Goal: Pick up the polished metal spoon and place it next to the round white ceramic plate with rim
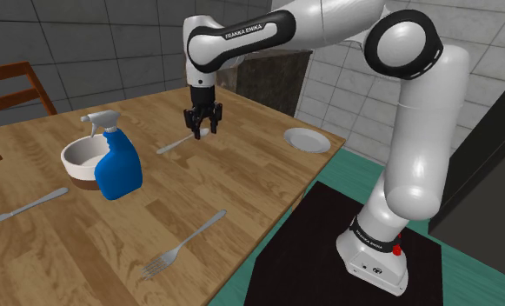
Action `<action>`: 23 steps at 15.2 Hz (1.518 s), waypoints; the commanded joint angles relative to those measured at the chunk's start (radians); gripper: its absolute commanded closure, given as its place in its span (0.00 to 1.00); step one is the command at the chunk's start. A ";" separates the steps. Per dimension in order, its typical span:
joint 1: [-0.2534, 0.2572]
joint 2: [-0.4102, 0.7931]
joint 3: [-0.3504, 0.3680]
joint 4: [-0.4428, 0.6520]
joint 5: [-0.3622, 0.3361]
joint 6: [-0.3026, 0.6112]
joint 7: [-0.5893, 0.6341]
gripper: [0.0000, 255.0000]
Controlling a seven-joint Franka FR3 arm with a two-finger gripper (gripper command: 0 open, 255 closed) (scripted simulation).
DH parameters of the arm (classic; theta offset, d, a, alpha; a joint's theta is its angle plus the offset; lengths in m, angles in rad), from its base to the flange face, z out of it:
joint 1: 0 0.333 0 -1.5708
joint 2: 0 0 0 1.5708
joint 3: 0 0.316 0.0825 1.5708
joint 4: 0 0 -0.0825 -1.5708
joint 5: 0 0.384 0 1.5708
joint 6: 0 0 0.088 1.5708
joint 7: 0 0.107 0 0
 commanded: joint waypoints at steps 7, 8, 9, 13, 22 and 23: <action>-0.038 -0.199 -0.014 -0.232 0.026 0.030 -0.059 1.00; -0.044 -0.236 -0.019 -0.278 0.030 0.040 -0.071 1.00; -0.050 -0.272 -0.023 -0.323 0.033 0.048 -0.084 1.00; -0.072 -0.416 -0.046 -0.490 0.043 0.069 -0.136 1.00; -0.121 -0.738 -0.123 -0.805 0.022 0.055 -0.255 1.00; -0.128 -0.774 -0.134 -0.835 0.015 0.048 -0.268 1.00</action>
